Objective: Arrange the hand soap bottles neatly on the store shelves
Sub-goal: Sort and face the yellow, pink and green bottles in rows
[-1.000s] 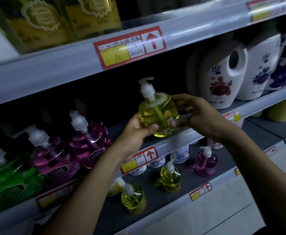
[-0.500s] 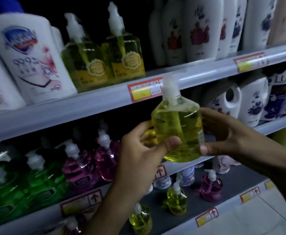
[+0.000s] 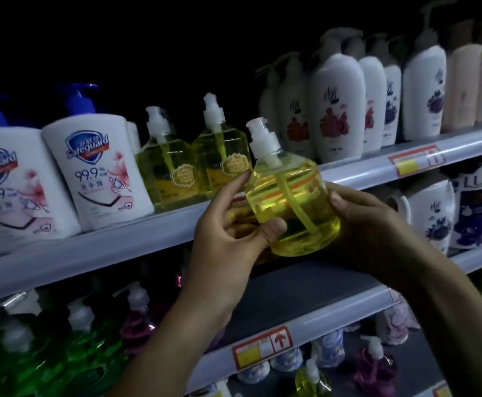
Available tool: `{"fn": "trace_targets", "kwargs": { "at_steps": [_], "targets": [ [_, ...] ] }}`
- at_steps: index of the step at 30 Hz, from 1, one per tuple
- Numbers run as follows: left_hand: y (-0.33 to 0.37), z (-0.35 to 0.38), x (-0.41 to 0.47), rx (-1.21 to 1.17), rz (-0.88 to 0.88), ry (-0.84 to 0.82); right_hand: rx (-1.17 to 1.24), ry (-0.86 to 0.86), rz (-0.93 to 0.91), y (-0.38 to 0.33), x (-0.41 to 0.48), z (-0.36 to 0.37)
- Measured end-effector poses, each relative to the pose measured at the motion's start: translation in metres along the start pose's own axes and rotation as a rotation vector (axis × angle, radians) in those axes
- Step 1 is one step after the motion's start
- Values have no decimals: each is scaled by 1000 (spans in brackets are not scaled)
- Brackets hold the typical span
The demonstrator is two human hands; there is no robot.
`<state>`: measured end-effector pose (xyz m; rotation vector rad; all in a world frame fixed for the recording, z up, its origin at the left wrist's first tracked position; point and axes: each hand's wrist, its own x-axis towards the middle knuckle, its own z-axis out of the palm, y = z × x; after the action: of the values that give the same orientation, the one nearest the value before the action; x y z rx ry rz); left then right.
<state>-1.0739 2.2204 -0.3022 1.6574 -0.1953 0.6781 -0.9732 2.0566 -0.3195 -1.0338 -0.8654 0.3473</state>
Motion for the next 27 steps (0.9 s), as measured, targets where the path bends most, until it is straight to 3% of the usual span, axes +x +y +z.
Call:
{"fn": "trace_targets", "kwargs": {
  "at_steps": [3,5,8,12,17,20,22,24,27],
  "targets": [
    [5,5,4,-31,32,57,-189,-101,-26,-8,7,6],
    [7,5,8,75,122,48,-286,-124,-70,-10,12,5],
    [11,-1,16,96,157,-29,-154,-20,-104,-9,20,2],
    [17,-6,33,93,158,-102,23,-39,-92,-12,27,2],
    [19,-4,48,113,229,-51,-386,35,-149,-33,37,5],
    [25,-1,51,307,316,-66,-546,245,-254,-41,43,7],
    [25,-9,55,586,402,5,-574,422,-346,-43,51,10],
    [25,-19,59,883,442,109,-569,494,-406,-40,61,12],
    [25,-20,67,1228,242,48,-559,536,-405,-32,77,11]
  ]
}}
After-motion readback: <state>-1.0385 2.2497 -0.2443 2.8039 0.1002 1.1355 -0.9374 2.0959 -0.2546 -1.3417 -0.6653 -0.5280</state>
